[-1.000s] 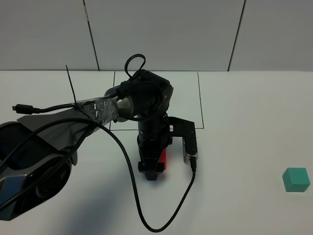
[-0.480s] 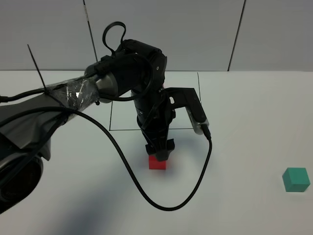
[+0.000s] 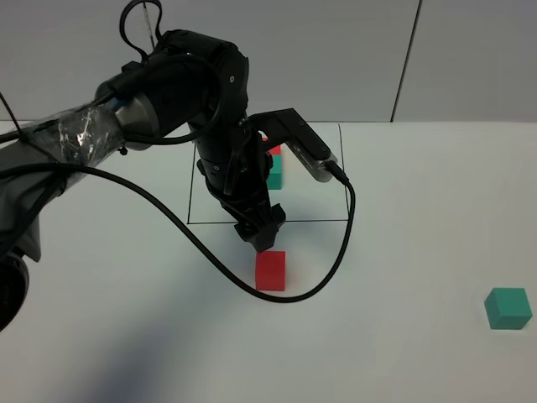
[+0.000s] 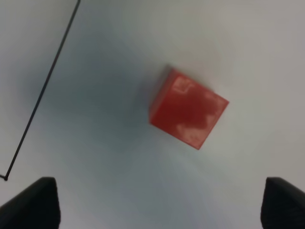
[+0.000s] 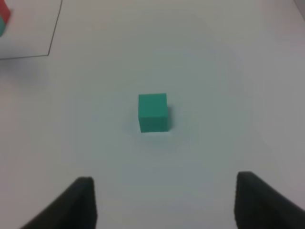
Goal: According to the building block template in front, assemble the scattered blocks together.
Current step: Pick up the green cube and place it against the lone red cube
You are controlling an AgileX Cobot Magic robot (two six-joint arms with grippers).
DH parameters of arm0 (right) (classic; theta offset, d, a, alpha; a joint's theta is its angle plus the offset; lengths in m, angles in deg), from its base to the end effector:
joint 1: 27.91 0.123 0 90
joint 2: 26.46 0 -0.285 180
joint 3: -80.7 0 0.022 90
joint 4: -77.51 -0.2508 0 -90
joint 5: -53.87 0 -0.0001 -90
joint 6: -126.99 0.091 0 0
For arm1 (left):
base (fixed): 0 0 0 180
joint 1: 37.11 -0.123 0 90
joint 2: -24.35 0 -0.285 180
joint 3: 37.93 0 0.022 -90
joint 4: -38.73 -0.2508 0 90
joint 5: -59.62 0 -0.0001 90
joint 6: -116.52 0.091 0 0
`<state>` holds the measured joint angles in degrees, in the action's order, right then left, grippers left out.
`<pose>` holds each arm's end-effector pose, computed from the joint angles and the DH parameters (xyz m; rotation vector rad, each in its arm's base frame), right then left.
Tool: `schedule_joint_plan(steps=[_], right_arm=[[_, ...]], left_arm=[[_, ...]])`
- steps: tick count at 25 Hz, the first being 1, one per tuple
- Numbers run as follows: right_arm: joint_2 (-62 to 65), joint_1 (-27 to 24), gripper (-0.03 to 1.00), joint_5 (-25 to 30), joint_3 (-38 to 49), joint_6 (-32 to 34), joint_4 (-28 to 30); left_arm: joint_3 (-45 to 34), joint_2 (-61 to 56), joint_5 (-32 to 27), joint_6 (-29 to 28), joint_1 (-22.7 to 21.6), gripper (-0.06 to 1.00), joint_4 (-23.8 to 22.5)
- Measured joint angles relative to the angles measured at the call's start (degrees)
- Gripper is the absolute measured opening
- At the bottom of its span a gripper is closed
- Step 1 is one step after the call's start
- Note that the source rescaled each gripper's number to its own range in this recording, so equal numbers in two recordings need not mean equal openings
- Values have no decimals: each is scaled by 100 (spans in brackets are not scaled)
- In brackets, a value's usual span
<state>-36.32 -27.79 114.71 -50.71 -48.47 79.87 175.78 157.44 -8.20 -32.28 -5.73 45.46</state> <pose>0.0007 -0.0033 0.2772 0.0813 2.0797 -0.0001 0.3926 -0.2510 0.2238 1.4732 2.5142 -0.1664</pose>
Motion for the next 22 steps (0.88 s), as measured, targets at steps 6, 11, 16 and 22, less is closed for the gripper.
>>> schedule_joint_plan(steps=[6, 11, 16, 22], right_arm=[[0, 0, 56, 0, 0, 0, 0], [0, 0, 56, 0, 0, 0, 0], [0, 0, 56, 0, 0, 0, 0], [0, 0, 56, 0, 0, 0, 0]], left_arm=[[-10, 0, -17, -355, -246, 100, -110], [-10, 0, -17, -579, -664, 99, -101], [-16, 0, -17, -666, -1157, 98, 434], [-16, 0, -22, -613, -1307, 96, 678]])
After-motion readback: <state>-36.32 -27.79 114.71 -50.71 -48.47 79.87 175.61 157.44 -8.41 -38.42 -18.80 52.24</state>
